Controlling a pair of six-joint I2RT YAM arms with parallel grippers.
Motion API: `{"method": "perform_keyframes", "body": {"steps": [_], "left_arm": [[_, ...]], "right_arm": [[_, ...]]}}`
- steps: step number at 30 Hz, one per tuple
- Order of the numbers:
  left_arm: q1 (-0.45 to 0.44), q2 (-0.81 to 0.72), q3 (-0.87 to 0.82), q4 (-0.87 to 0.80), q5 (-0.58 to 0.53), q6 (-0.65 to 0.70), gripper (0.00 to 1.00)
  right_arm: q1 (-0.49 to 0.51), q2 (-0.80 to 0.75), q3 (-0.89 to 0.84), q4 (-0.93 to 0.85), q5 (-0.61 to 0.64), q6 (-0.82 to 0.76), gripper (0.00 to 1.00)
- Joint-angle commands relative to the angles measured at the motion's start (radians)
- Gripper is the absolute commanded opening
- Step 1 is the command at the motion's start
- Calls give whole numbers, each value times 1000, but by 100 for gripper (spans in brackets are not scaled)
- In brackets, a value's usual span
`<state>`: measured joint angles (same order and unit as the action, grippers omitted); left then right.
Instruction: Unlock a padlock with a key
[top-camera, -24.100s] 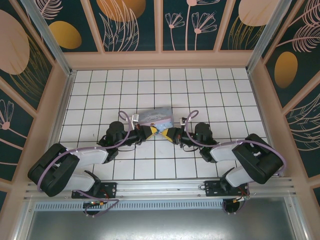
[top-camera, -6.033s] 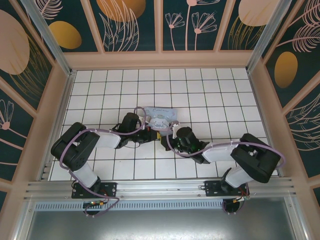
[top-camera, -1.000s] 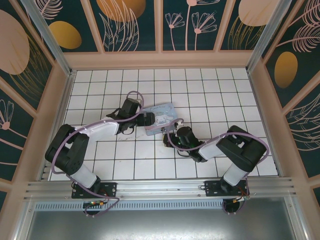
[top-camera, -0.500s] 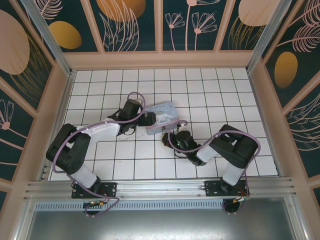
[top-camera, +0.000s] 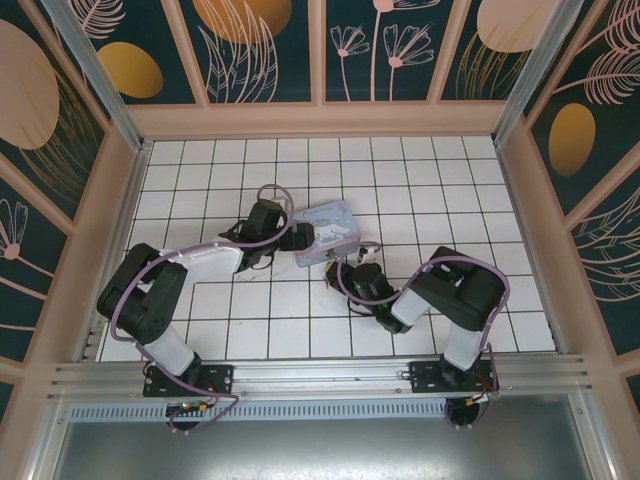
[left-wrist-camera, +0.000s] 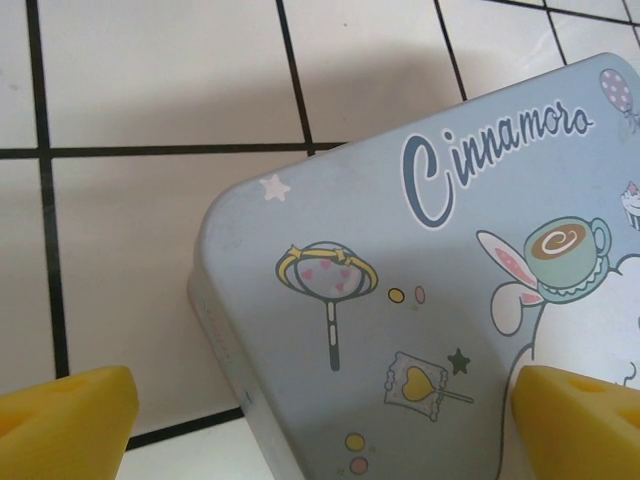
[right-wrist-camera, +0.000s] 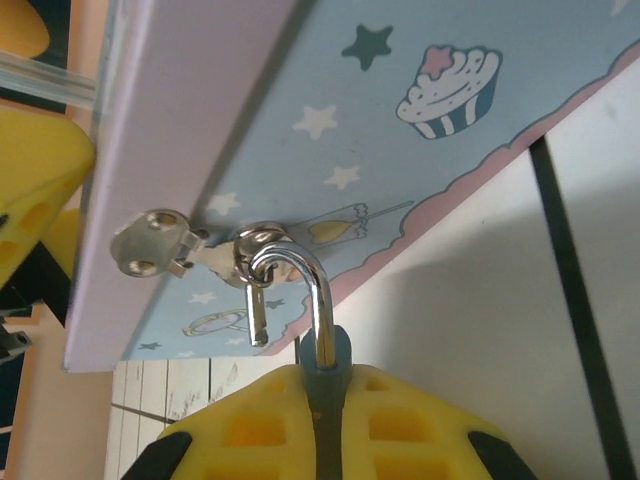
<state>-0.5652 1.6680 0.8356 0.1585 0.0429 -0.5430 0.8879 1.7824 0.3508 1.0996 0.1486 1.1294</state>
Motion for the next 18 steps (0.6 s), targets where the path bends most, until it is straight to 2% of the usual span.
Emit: {"method": "perform_keyframes", "body": {"steps": [1,11,14,18], "left_arm": [[3,85,-57,-177,-76,30,93],[3,120,-49,-175,-63,31,88],[2,131,-44,-174,-57,31,87],[3,146,-33,-177,-48,33,84]], "right_arm": [[-40,-49,-11,-5,11,-35,0],[-163,-71,4,-46,-59,-118,0],[-225,-66,6,-62,-129,-166,0],[-308,-66,52,-155,-298,-254,0]]}}
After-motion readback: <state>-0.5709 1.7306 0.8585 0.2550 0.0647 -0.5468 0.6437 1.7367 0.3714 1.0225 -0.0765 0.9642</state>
